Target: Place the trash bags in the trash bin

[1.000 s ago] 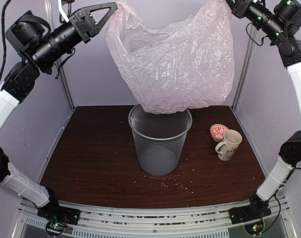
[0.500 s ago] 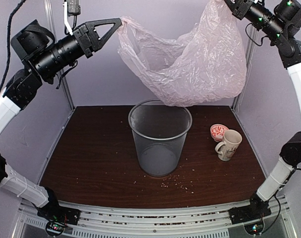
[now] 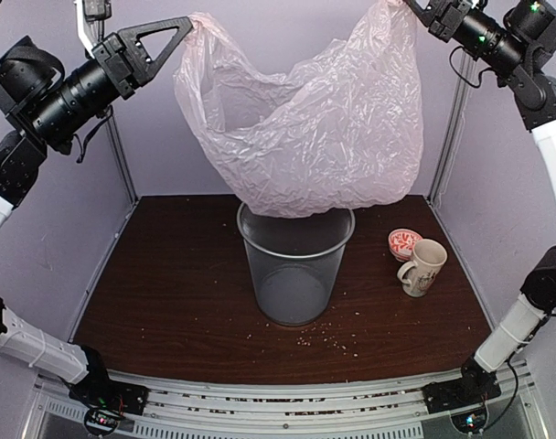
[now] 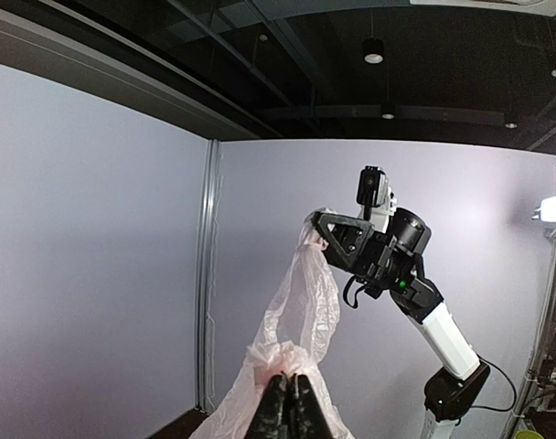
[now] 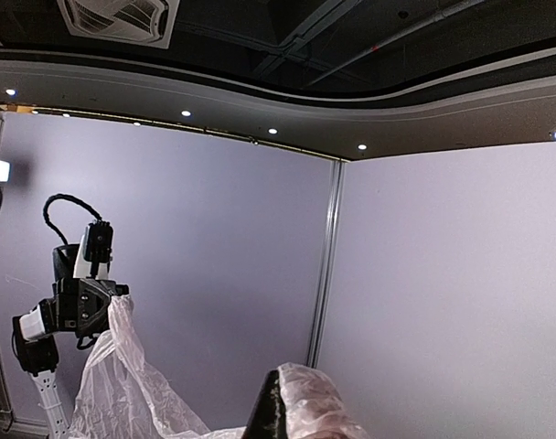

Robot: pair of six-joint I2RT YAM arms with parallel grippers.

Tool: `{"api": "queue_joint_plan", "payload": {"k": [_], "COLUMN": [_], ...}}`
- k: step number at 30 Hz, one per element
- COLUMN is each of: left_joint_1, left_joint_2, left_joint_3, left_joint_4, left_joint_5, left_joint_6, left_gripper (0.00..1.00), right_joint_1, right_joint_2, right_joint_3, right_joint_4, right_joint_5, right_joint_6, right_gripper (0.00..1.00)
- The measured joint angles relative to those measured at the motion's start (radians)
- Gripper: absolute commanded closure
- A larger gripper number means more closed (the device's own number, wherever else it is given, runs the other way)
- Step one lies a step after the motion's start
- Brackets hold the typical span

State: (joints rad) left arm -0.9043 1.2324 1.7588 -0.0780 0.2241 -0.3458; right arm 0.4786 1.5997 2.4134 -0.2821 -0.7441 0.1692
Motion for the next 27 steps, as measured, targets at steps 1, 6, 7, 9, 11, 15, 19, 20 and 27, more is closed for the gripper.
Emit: {"api": "queue_joint_plan", "payload": {"k": [1, 6, 7, 9, 11, 15, 19, 20, 27], "left_joint_1": [0.000, 0.000, 0.000, 0.000, 0.000, 0.000, 0.000, 0.000, 0.000], "left_joint_2": [-0.006, -0.049, -0.058, -0.073, -0.080, -0.092, -0.124, -0.137, -0.203], "left_joint_3": [-0.006, -0.071, -0.087, -0.115, -0.124, -0.134, -0.154, -0.164, -0.201], "left_joint_4": [0.000, -0.003, -0.004, -0.014, -0.042, -0.089, -0.122, -0.126, -0.157], "left_joint_5": [0.000, -0.030, -0.045, -0.082, -0.136, -0.228, -0.301, -0.324, -0.544], "left_joint_6": [-0.002, -0.003, -0.002, -0.002, -0.002, -0.001, 0.000, 0.003, 0.007], "left_gripper": [1.00, 1.00, 1.00, 1.00, 1.00, 1.00, 1.00, 1.00, 1.00], "right_joint_1": [0.003, 0.021, 0.026, 0.036, 0.047, 0.072, 0.100, 0.101, 0.097], "right_joint_2": [-0.008, -0.053, -0.056, -0.057, -0.052, -0.029, -0.006, -0.002, 0.021], "right_joint_3": [-0.013, -0.118, -0.136, -0.172, -0.204, -0.232, -0.233, -0.233, -0.228], "right_joint_4": [0.002, 0.026, 0.031, 0.039, 0.040, 0.041, 0.048, 0.050, 0.020], "right_joint_5": [-0.001, -0.010, -0.011, -0.011, -0.011, -0.010, -0.011, -0.011, -0.006], "right_joint_6": [0.002, 0.021, 0.022, 0.023, 0.023, 0.033, 0.045, 0.048, 0.035], "right_gripper": [1.00, 1.00, 1.00, 1.00, 1.00, 1.00, 0.90, 0.86, 0.40]}}
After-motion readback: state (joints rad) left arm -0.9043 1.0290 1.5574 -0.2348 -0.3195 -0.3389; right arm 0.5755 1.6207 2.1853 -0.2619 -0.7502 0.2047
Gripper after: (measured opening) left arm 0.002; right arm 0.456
